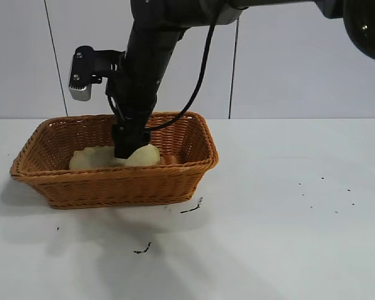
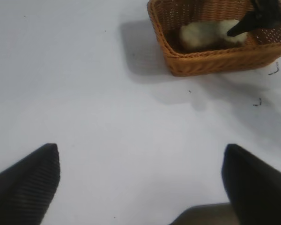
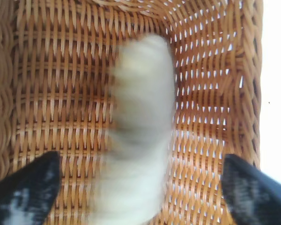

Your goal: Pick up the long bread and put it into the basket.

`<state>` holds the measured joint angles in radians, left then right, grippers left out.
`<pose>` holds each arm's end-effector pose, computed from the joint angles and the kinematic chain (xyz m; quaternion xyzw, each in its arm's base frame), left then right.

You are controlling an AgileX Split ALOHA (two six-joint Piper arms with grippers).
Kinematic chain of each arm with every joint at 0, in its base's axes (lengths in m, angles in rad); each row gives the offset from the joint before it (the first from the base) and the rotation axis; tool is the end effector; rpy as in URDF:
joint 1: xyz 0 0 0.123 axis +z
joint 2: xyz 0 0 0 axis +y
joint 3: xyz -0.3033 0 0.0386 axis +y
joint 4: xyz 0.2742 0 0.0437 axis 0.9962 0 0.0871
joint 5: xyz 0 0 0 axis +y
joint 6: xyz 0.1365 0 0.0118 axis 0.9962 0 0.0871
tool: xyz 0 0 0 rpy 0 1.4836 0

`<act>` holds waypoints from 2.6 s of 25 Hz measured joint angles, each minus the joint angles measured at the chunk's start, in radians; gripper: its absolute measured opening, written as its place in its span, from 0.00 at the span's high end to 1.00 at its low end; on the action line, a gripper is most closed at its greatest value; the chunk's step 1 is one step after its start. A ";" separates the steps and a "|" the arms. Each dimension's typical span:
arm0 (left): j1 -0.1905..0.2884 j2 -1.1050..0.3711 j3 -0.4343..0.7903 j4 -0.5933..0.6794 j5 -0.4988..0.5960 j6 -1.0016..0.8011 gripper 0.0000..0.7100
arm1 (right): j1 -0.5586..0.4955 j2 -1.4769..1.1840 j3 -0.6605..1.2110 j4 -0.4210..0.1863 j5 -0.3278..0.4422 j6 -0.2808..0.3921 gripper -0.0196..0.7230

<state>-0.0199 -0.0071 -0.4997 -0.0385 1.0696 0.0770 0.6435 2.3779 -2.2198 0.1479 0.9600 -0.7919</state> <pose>0.0365 -0.0054 0.2680 0.0422 0.8526 -0.0044 0.5209 0.4651 0.3695 0.1885 -0.6135 0.7403 0.0497 0.2704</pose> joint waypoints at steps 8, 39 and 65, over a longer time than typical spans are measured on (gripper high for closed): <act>0.000 0.000 0.000 0.000 0.000 0.000 0.03 | -0.038 -0.135 -0.003 -0.066 0.067 0.675 0.05; 0.000 0.000 0.000 0.000 0.000 0.000 0.03 | -0.614 -0.374 0.236 -0.097 0.254 0.776 0.05; 0.000 0.000 0.000 0.000 0.000 0.000 0.03 | -0.614 -1.973 1.661 -0.113 0.142 0.716 0.05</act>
<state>-0.0199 -0.0071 -0.4997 -0.0385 1.0696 0.0770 0.0298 0.4049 -0.5585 0.0346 1.1023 -0.0758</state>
